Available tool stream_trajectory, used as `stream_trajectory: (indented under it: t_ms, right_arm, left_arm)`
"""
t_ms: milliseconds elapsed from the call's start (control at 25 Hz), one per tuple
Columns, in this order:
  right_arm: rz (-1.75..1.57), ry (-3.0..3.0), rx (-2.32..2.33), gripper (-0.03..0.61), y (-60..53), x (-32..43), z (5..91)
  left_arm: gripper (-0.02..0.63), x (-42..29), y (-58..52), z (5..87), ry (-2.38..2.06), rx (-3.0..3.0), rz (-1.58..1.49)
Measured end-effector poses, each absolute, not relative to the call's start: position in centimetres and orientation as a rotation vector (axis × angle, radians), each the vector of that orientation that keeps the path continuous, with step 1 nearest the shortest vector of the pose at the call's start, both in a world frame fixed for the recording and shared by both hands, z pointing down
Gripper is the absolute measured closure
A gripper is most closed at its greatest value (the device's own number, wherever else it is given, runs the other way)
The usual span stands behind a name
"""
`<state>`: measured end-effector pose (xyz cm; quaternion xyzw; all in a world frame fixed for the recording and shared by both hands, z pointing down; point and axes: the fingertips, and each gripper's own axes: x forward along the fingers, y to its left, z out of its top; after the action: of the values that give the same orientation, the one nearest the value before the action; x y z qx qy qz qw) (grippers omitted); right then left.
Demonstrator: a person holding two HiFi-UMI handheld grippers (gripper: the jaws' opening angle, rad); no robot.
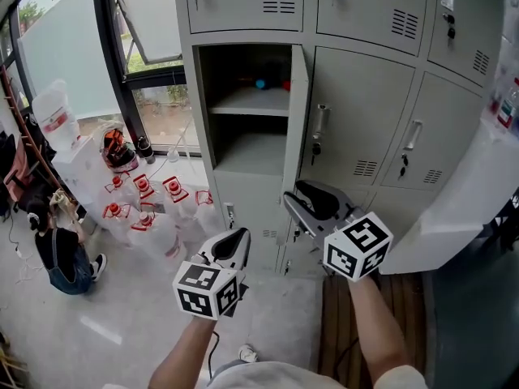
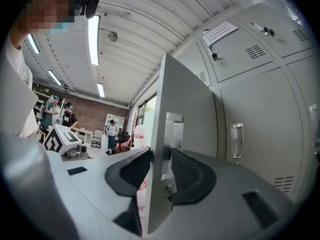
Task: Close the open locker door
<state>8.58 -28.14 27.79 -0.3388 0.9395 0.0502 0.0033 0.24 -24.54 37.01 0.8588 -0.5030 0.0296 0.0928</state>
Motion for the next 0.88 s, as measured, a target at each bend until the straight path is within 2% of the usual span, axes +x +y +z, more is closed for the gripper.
stream_trajectory:
  t_ms: [880]
  right_arm:
    - [0.144, 2.925, -1.112, 0.459, -30.8, -0.5, 27.7]
  left_arm:
    - [0.607, -8.3, -27.3, 37.1, -1.485, 2.543, 0.056]
